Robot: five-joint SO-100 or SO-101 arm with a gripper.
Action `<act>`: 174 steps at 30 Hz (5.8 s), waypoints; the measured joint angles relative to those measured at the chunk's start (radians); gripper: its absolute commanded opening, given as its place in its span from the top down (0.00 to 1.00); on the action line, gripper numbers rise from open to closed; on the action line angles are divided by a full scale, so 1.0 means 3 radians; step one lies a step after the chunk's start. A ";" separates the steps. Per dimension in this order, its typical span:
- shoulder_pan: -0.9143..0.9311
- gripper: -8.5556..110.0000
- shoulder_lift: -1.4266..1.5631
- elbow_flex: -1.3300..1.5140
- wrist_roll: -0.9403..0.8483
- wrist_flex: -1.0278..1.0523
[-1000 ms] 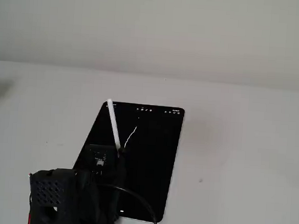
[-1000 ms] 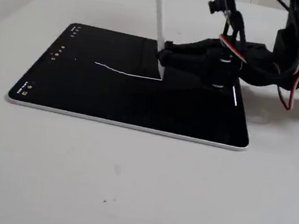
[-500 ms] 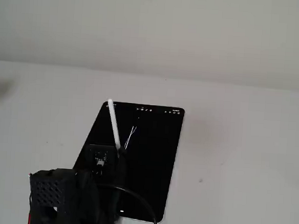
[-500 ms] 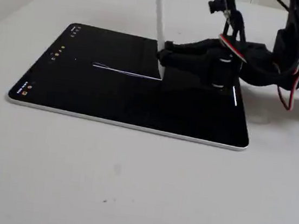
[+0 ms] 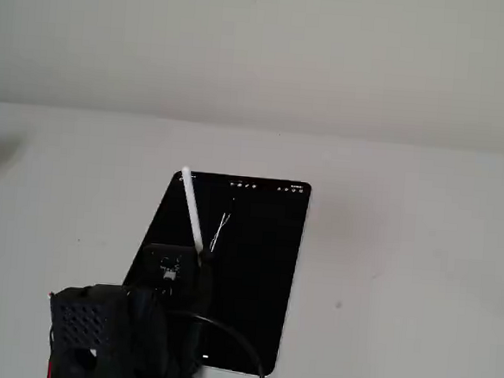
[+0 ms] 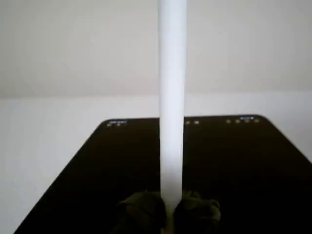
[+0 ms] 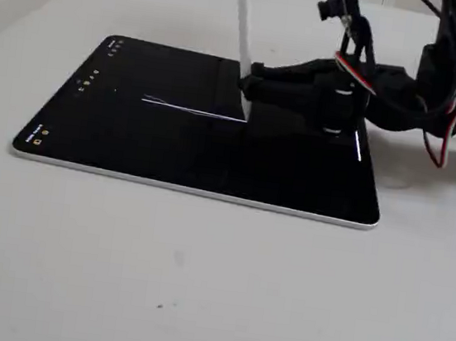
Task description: Draw a line in the middle of the ipad using the apple pencil
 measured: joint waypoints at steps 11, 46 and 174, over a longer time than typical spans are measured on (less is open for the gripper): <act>-0.0020 0.93 0.1437 0.0481 0.0077 0.1084; 0.0573 0.93 0.6724 -0.0138 0.3242 0.7665; 0.0476 0.93 0.8105 0.1289 0.4571 0.9863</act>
